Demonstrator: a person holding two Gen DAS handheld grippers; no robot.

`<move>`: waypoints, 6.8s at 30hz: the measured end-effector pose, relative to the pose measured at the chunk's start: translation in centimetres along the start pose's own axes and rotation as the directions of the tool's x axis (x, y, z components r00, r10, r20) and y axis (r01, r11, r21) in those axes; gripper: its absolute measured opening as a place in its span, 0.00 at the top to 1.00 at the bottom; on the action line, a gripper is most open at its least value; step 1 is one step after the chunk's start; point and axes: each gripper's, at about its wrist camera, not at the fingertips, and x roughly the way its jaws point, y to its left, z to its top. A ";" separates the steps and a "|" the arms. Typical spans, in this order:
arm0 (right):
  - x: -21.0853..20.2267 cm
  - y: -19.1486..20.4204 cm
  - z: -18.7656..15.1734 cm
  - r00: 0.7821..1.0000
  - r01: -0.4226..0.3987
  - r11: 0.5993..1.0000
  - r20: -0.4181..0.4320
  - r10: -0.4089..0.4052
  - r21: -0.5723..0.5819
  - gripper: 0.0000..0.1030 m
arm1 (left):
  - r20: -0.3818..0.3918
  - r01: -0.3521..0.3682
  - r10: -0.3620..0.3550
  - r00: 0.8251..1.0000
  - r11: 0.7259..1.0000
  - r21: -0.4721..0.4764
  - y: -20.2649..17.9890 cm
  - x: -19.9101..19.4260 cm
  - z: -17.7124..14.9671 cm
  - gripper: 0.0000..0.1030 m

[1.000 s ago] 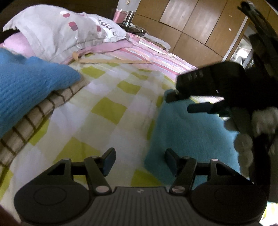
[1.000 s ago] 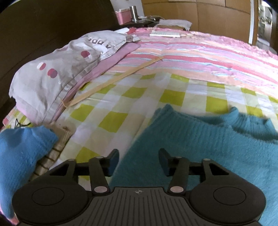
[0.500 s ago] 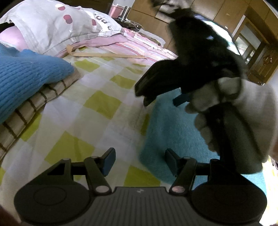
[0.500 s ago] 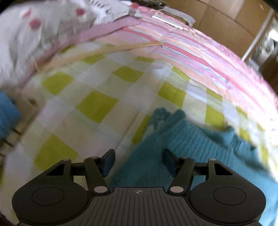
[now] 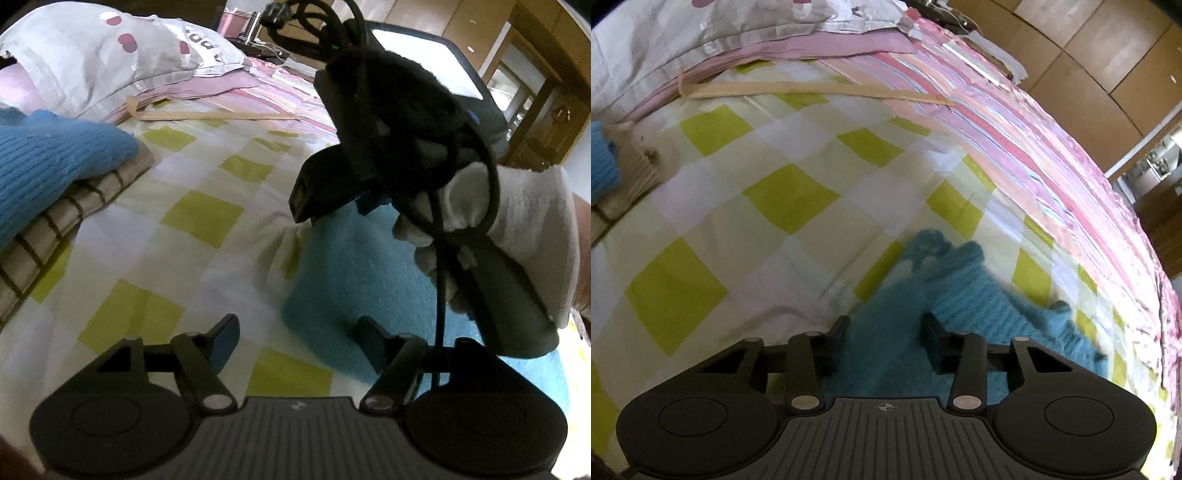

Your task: Fold small clothes

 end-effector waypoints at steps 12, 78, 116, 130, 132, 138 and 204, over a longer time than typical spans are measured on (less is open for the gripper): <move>-2.2 -3.7 -0.5 0.991 -0.130 0.986 0.041 0.126 0.106 0.80 | 0.042 0.027 -0.026 0.999 0.999 -0.023 0.4 0.3 0.0 0.18; -4.3 -8.4 -0.5 0.987 -0.159 0.975 0.024 0.157 0.153 0.78 | 0.122 0.077 -0.092 0.988 0.989 0.126 -6.0 1.6 0.3 0.48; -13.7 -27.4 -12.8 0.960 -0.238 0.855 0.247 0.135 0.461 0.81 | 0.131 0.162 -0.241 0.962 0.883 0.440 -24.3 -3.6 -0.3 0.63; -10.8 -34.4 -21.4 0.951 -0.293 0.750 0.264 0.163 0.593 0.81 | 0.055 0.202 -0.273 0.960 0.819 0.537 -31.4 -1.2 -3.9 0.63; -9.8 -35.0 -22.8 0.950 -0.301 0.734 0.262 0.172 0.609 0.81 | 0.046 0.201 -0.272 0.961 0.806 0.556 -32.2 -0.7 -4.8 0.63; -7.3 -36.6 -27.3 0.938 -0.343 0.665 0.281 0.203 0.664 0.81 | 0.025 0.197 -0.266 0.964 0.771 0.606 -34.0 0.7 -7.7 0.64; -5.7 -33.8 -40.5 0.768 -0.641 0.280 0.597 0.233 0.715 0.56 | 0.058 0.105 -0.180 0.982 0.773 0.626 -24.3 0.6 -6.0 0.39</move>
